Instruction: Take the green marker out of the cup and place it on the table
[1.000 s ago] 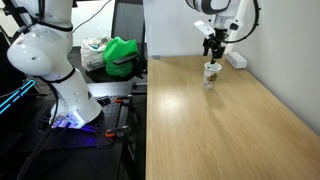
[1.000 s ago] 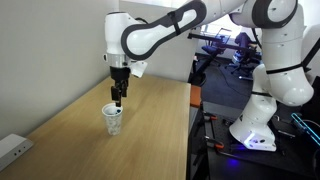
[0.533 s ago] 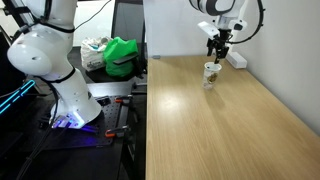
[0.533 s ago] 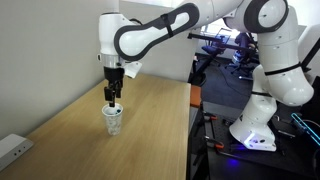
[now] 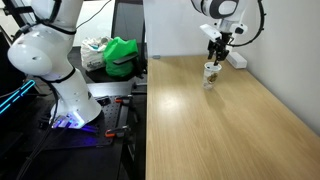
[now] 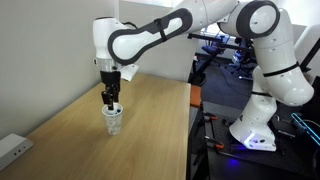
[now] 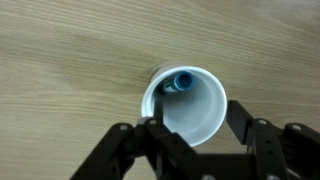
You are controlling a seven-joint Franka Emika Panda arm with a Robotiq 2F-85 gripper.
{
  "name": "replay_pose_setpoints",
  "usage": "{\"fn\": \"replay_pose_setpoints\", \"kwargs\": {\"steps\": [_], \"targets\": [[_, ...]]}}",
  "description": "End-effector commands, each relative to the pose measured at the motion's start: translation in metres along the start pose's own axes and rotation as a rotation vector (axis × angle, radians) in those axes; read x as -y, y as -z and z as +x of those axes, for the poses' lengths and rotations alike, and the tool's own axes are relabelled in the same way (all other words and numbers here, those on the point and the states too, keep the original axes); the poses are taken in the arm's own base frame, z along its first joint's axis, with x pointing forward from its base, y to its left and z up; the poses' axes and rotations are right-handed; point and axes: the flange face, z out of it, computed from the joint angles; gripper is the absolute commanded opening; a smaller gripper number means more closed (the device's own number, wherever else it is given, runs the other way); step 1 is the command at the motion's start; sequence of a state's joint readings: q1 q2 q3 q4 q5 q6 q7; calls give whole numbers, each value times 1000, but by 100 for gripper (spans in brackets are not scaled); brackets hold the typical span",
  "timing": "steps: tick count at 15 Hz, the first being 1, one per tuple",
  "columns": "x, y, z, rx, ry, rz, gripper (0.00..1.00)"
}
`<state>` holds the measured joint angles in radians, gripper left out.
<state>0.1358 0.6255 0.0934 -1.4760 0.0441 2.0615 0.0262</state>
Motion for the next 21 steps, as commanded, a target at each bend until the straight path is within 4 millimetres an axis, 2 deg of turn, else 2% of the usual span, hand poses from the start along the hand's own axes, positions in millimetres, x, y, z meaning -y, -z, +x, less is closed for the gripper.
{"fn": "replay_pose_setpoints", "kwargs": {"steps": [1, 8, 12, 14, 21], "targets": [[3, 1, 5, 26, -11, -22, 67], [1, -6, 4, 33, -30, -30, 59], [2, -9, 4, 38, -46, -34, 40], [1, -10, 4, 42, -51, -35, 46], [-3, -15, 3, 70, -94, -41, 48]]}}
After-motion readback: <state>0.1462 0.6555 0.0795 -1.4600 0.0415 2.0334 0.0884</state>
